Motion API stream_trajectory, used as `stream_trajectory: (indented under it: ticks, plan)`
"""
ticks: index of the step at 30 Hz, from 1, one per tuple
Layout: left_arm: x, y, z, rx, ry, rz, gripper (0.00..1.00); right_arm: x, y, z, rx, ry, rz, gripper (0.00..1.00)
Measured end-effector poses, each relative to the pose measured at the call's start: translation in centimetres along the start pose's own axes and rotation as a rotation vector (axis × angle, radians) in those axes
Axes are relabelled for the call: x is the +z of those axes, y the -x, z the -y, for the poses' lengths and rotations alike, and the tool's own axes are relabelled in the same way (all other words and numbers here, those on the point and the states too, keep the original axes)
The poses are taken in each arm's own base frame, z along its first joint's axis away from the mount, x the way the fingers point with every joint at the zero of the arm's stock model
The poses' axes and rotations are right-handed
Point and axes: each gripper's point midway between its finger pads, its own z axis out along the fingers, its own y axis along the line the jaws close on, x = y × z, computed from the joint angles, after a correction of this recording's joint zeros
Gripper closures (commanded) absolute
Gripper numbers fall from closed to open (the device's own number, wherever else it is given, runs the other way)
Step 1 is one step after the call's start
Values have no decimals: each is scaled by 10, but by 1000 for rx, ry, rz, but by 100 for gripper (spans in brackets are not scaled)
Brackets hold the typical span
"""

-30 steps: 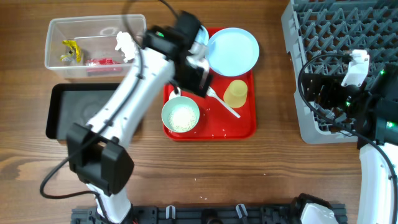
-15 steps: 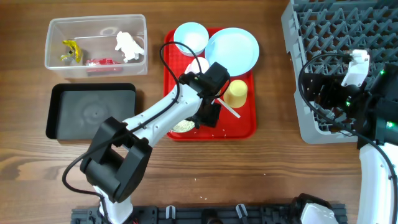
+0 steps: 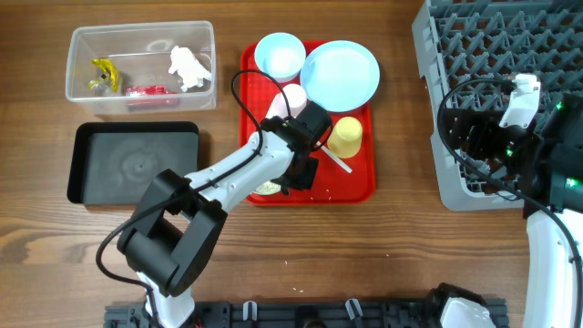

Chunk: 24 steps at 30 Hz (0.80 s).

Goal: Sort waste into correct bins and load items into the dishwasher rack
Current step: 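Reach the left gripper to the green rice bowl and grasp its rim, then move the bowl over the black tray and tip the rice out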

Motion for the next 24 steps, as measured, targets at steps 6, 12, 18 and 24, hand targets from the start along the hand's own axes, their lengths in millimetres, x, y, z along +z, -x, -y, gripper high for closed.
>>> stream_trajectory:
  ticks: [6, 12, 18, 24]
  plan:
    - [-1, 1, -2, 0, 13, 7, 96, 0, 0, 0, 1, 0, -1, 0]
    - [-3, -1, -4, 0, 22, -4, 96, 0, 0, 0, 1, 0, -1, 0]
    - [-29, 4, -19, -51, 15, -6, 96, 0, 0, 0, 1, 0, -2, 0]
    - [-101, 28, -73, -233, -55, 161, 96, 0, -1, 0, 1, 0, -2, 0]
